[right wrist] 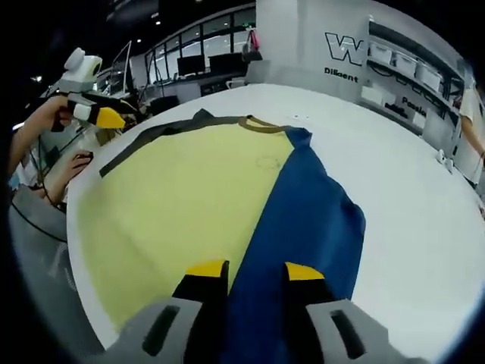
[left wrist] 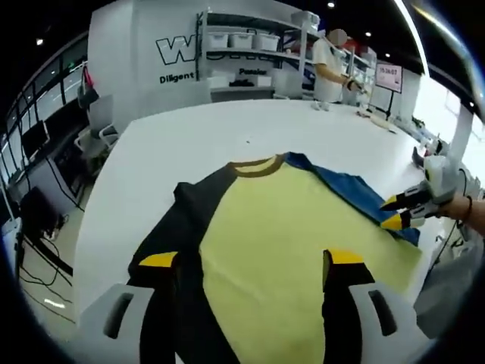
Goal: Fold the garment on the visible template until the final outline fits inside the template.
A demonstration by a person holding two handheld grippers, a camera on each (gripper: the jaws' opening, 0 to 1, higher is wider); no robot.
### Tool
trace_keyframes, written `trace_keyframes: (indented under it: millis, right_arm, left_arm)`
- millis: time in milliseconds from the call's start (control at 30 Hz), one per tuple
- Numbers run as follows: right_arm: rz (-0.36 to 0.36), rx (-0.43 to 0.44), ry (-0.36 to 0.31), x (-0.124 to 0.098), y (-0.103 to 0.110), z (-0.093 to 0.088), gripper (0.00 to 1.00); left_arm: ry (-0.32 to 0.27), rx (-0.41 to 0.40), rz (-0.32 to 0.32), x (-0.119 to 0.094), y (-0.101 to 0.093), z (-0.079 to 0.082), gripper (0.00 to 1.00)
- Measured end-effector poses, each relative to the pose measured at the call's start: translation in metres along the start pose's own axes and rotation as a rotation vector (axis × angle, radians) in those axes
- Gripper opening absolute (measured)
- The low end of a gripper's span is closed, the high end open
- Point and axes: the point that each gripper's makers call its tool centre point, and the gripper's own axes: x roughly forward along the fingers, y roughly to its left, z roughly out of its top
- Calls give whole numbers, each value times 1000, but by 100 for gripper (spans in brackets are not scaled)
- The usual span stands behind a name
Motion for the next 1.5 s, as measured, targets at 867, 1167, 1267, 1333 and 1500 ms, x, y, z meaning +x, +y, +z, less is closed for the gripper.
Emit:
trace_keyframes:
  millis: [867,1167,1267,1333,1500]
  right_arm:
    - [-20,190,-31,-30,-31,19,0]
    - [-30,206,-46,-39,-46,31,0]
    - [-10,254,-61,-40,-46,36,0]
    - [-8,263,-57,-40,-47,36,0]
    - [-2,270,-69,-42,-46,41,0]
  left_arm:
    - [19,133,-371,12,-146,-4,68]
    - [35,136,-564,22,-222,-9,60]
    - [39,141,-594,28,-240,-11,57]
    - [38,143,-633,33,-257,-12,54]
    - [50,160,-688,46,-284,-17,52]
